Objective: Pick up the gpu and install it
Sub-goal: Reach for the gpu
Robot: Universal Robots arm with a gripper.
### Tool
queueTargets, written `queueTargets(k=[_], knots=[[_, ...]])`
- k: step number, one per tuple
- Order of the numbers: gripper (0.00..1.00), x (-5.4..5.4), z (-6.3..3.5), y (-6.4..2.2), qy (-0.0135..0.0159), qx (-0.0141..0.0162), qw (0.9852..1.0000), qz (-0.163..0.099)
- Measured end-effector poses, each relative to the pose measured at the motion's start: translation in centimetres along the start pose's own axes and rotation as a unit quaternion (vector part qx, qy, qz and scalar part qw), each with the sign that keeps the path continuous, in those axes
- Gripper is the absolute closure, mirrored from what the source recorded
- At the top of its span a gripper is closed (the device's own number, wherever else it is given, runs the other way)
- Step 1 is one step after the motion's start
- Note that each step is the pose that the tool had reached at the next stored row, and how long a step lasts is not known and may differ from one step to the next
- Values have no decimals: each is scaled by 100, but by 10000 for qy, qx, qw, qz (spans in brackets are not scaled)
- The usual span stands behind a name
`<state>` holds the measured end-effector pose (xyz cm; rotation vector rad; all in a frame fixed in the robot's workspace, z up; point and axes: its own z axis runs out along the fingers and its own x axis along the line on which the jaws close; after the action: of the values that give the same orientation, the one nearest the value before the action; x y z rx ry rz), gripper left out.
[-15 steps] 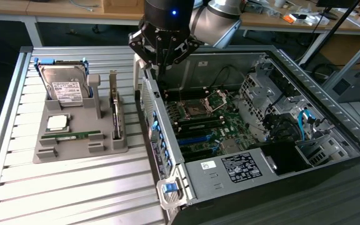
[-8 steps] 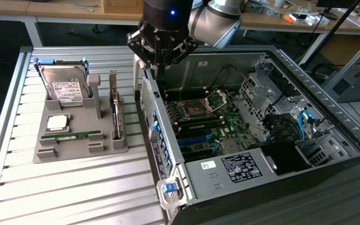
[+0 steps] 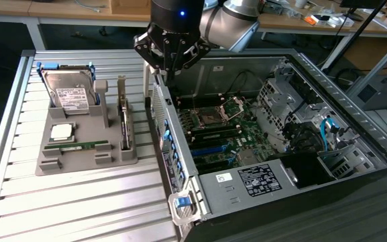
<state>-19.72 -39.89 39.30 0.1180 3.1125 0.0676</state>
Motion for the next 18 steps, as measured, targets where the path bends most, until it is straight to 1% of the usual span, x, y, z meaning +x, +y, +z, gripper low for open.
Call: queueTargets(k=[18], knots=[[89,69,0,-5,0,0,10000,0]])
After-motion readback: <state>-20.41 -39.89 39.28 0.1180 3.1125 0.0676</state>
